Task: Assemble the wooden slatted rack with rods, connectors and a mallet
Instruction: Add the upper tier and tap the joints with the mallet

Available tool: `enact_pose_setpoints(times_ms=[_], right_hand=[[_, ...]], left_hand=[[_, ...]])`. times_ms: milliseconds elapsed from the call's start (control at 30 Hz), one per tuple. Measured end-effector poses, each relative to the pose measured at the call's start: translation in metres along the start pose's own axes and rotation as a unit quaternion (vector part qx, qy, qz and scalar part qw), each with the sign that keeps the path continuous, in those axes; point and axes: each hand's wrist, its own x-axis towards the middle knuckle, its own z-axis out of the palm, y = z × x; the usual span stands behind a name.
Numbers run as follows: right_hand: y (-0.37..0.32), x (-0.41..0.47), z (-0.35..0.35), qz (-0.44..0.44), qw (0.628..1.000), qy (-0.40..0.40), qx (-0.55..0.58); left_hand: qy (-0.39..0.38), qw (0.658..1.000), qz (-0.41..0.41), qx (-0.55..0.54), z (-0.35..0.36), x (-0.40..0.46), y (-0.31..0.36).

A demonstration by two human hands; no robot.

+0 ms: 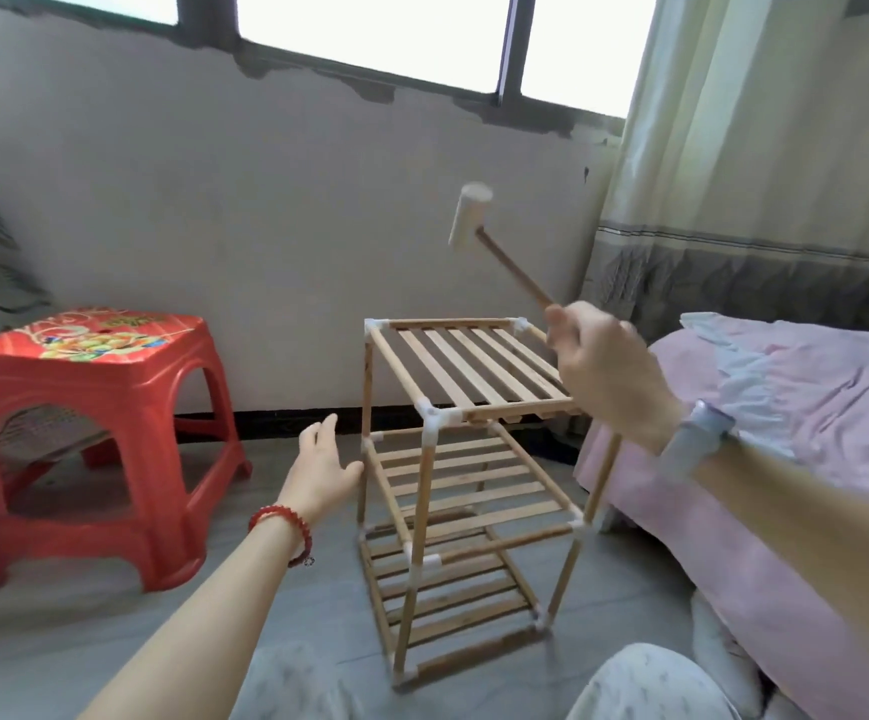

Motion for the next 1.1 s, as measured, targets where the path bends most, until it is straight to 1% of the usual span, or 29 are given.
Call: enact_pose_setpoints(times_ms=[67, 100, 133, 167, 200, 233, 267, 300, 367, 433, 467, 500, 533, 567, 600, 633, 667, 733, 767, 800, 833, 867, 900, 933, 967, 1000, 1033, 1067, 1100], right_hand=[[-0.012, 0.013, -0.019, -0.043, 0.985, 0.152, 0.075], [-0.012, 0.004, -0.011, -0.047, 0.978, 0.176, 0.101], [-0.005, -0.015, 0.008, -0.03, 0.986, 0.132, 0.099], [0.003, -0.04, 0.034, -0.004, 0.999, 0.018, 0.048], [0.013, -0.062, 0.054, 0.015, 0.991, -0.129, -0.029], [0.022, -0.071, 0.064, 0.022, 0.97, -0.222, -0.091], [0.027, -0.068, 0.062, 0.026, 0.967, -0.23, -0.106], [0.028, -0.053, 0.053, 0.025, 0.979, -0.182, -0.083], [0.011, -0.015, 0.02, 0.025, 0.999, -0.032, 0.009], [-0.003, -0.002, 0.0, -0.021, 0.988, 0.133, 0.072], [-0.003, -0.01, 0.006, -0.019, 0.984, 0.16, 0.081], [0.003, -0.026, 0.022, 0.002, 0.992, 0.116, 0.057], [0.008, -0.049, 0.045, 0.033, 0.999, -0.002, 0.009], [0.015, -0.07, 0.063, 0.054, 0.985, -0.153, -0.054], [0.021, -0.077, 0.068, 0.054, 0.963, -0.245, -0.094], [0.025, -0.071, 0.06, 0.049, 0.963, -0.248, -0.098], [0.027, -0.055, 0.046, 0.055, 0.975, -0.206, -0.064], [0.013, -0.009, 0.006, 0.032, 0.998, -0.04, 0.032], [0.006, 0.004, -0.009, 0.007, 0.995, 0.064, 0.074], [0.004, 0.01, -0.012, -0.019, 0.981, 0.152, 0.119], [0.003, 0.004, -0.004, -0.032, 0.971, 0.195, 0.132], [0.011, -0.011, 0.019, -0.018, 0.978, 0.173, 0.115], [0.016, -0.035, 0.045, 0.019, 0.994, 0.076, 0.079], [0.022, -0.055, 0.068, 0.053, 0.996, -0.07, 0.023], [0.028, -0.064, 0.077, 0.062, 0.982, -0.176, -0.018], [0.031, -0.061, 0.073, 0.065, 0.978, -0.197, -0.028], [0.031, -0.05, 0.06, 0.068, 0.985, -0.157, -0.009], [0.025, -0.029, 0.04, 0.064, 0.994, -0.077, 0.038], [0.015, -0.011, 0.019, 0.038, 0.997, 0.016, 0.071]], left_hand=[[0.002, 1.0, -0.004, -0.014, 0.001, -0.004, 0.005], [0.003, 1.0, 0.003, -0.021, 0.003, -0.007, 0.008], [0.0, 1.0, 0.015, -0.025, 0.005, -0.01, 0.012], [-0.004, 0.999, 0.022, -0.029, 0.008, -0.013, 0.014], [-0.011, 0.999, 0.023, -0.031, 0.01, -0.015, 0.014], [-0.018, 0.999, 0.023, -0.03, 0.011, -0.016, 0.013], [-0.028, 0.999, 0.021, -0.025, 0.011, -0.017, 0.013], [-0.03, 0.999, 0.022, -0.023, 0.009, -0.017, 0.013], [-0.018, 0.999, 0.024, -0.029, 0.004, -0.013, 0.015], [-0.02, 0.999, 0.019, -0.042, 0.008, -0.012, 0.017], [-0.022, 0.998, 0.023, -0.045, 0.012, -0.012, 0.017], [-0.029, 0.998, 0.03, -0.041, 0.017, -0.013, 0.017], [-0.039, 0.998, 0.036, -0.037, 0.021, -0.015, 0.016], [-0.047, 0.997, 0.039, -0.038, 0.025, -0.015, 0.014], [-0.053, 0.997, 0.041, -0.04, 0.028, -0.014, 0.012], [-0.059, 0.996, 0.039, -0.045, 0.03, -0.014, 0.011], [-0.06, 0.996, 0.036, -0.046, 0.03, -0.014, 0.01], [-0.046, 0.997, 0.031, -0.049, 0.028, -0.009, 0.01], [-0.045, 0.997, 0.03, -0.049, 0.028, -0.008, 0.012], [-0.044, 0.997, 0.028, -0.056, 0.029, -0.007, 0.013], [-0.045, 0.997, 0.03, -0.06, 0.031, -0.005, 0.013], [-0.047, 0.996, 0.036, -0.062, 0.032, -0.004, 0.013], [-0.051, 0.996, 0.04, -0.061, 0.033, -0.005, 0.013], [-0.053, 0.996, 0.041, -0.062, 0.033, -0.006, 0.012], [-0.054, 0.996, 0.04, -0.064, 0.033, -0.006, 0.01], [-0.058, 0.995, 0.04, -0.064, 0.033, -0.008, 0.008], [-0.059, 0.996, 0.039, -0.061, 0.032, -0.01, 0.005], [-0.048, 0.996, 0.036, -0.059, 0.03, -0.009, 0.003], [-0.039, 0.997, 0.034, -0.056, 0.029, -0.008, 0.001]])
